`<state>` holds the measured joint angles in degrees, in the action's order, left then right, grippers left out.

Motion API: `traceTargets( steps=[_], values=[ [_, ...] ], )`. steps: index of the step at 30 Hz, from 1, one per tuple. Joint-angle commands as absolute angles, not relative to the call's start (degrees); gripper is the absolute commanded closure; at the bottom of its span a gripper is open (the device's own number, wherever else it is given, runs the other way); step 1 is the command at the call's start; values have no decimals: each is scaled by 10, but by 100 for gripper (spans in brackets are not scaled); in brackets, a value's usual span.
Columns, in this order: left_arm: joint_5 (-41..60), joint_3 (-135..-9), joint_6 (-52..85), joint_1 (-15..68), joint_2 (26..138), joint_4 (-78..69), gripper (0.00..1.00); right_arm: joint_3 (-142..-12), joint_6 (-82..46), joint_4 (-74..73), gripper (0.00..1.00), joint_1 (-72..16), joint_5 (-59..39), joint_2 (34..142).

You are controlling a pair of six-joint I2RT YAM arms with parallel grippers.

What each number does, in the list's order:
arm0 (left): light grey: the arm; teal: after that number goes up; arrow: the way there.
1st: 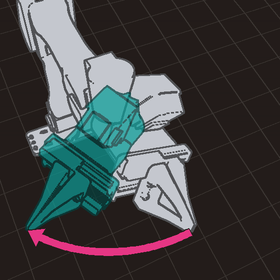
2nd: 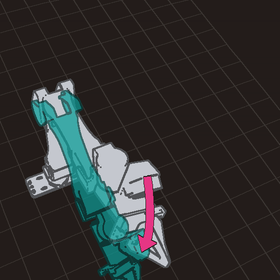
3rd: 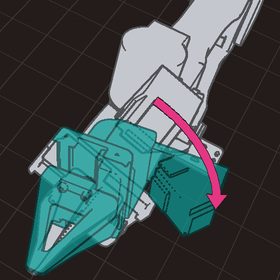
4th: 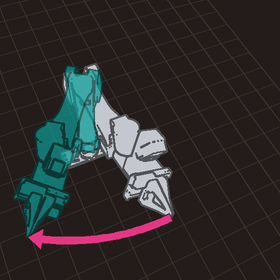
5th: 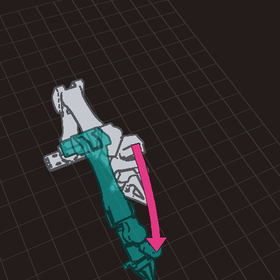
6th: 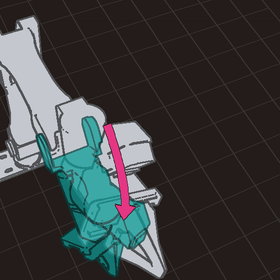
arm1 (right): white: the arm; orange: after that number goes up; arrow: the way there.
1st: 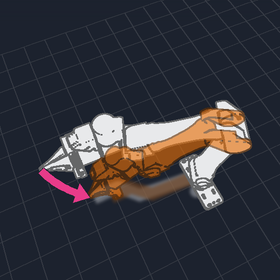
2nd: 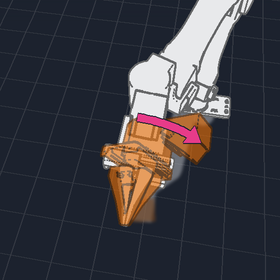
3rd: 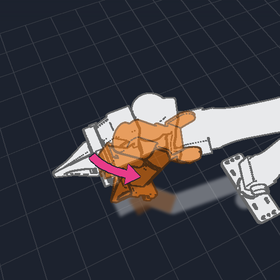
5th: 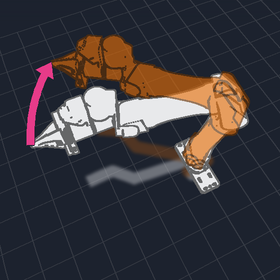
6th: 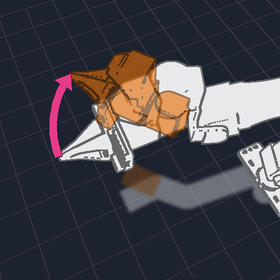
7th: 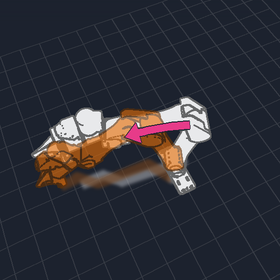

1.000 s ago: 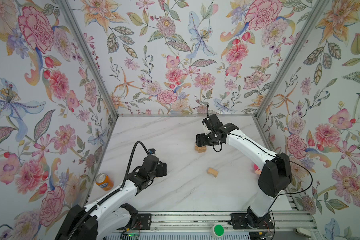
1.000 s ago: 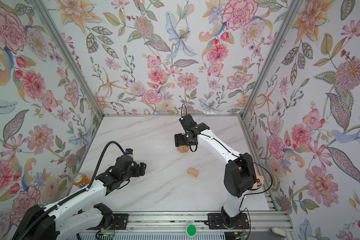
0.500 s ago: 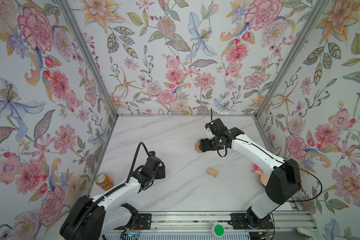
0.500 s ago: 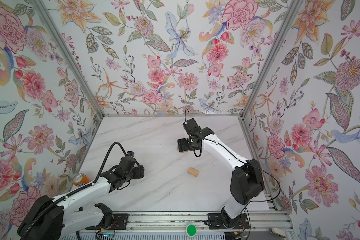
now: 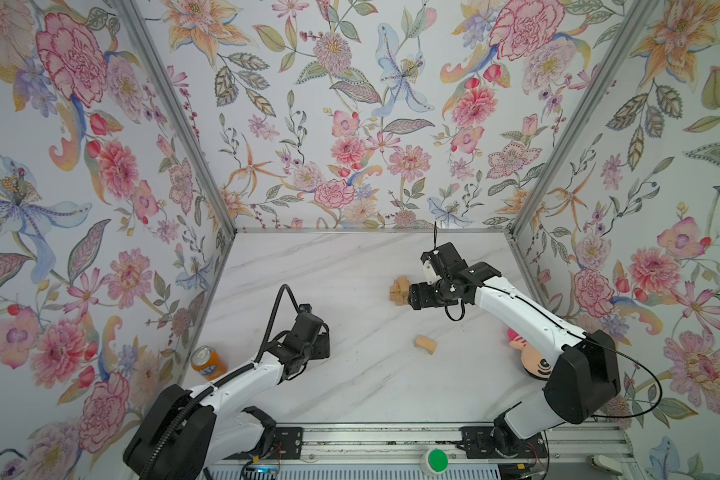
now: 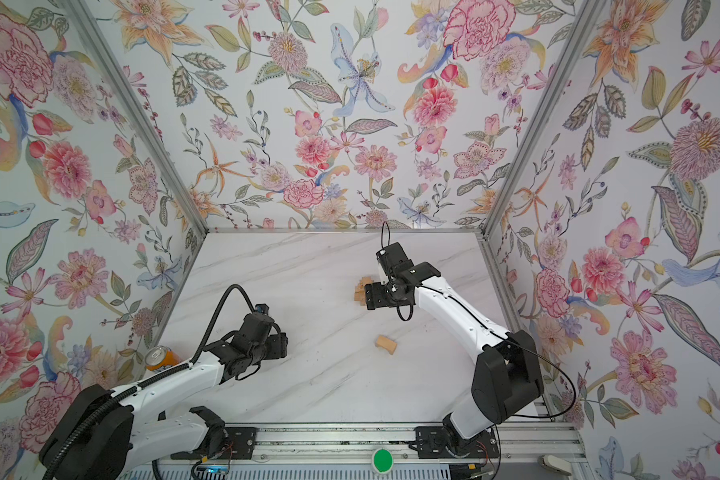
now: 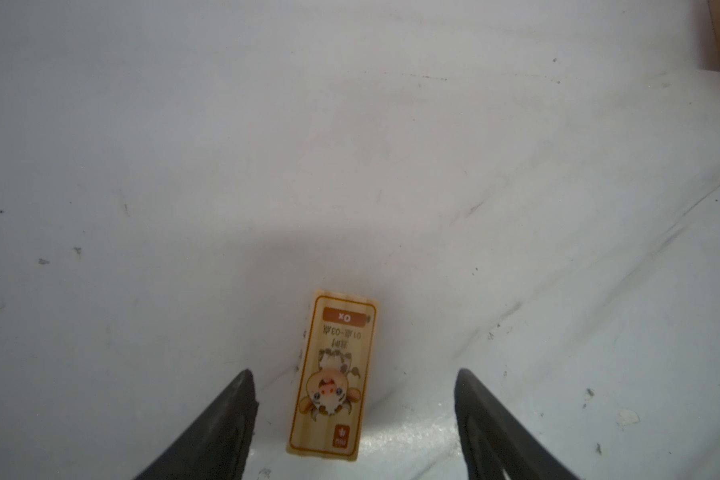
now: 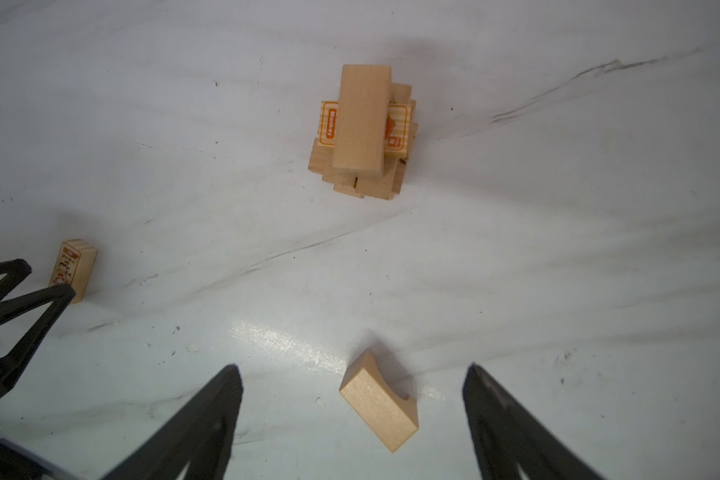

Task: Build the wood block tower

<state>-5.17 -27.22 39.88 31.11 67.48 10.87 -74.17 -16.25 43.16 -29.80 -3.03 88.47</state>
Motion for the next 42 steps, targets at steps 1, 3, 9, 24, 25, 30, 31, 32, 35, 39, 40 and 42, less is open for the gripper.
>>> traceTargets(
  steps=[1, 3, 9, 24, 25, 30, 31, 32, 35, 39, 40, 42],
  values=[
    [-61, -266, 401, 305, 676, 105, 23, -716, -169, 432, 14, -294, -30, 860],
    [-62, -263, 401, 304, 672, 103, 23, -698, -176, 431, 14, -294, -30, 851],
    [-62, -251, 395, 305, 675, 91, 23, -644, -204, 432, 14, -302, -29, 817],
    [-56, -246, 382, 304, 710, 55, 23, -599, -239, 435, 14, -323, -21, 755],
    [-56, -247, 382, 304, 715, 54, 24, -599, -239, 435, 14, -323, -21, 754],
    [-56, -249, 379, 302, 732, 47, 30, -599, -237, 435, 14, -323, -18, 758],
    [-56, -251, 378, 302, 736, 48, 32, -600, -236, 435, 14, -323, -17, 760],
    [-57, -253, 377, 302, 740, 49, 34, -601, -234, 435, 14, -323, -17, 762],
    [-56, -261, 374, 300, 751, 52, 43, -604, -229, 435, 14, -321, -16, 767],
    [-52, -269, 376, 301, 761, 54, 54, -605, -224, 434, 14, -316, -16, 774],
    [-50, -270, 377, 300, 763, 54, 56, -605, -222, 434, 14, -315, -17, 776],
    [-47, -273, 377, 300, 766, 57, 60, -606, -220, 433, 14, -313, -17, 780]
  ],
)
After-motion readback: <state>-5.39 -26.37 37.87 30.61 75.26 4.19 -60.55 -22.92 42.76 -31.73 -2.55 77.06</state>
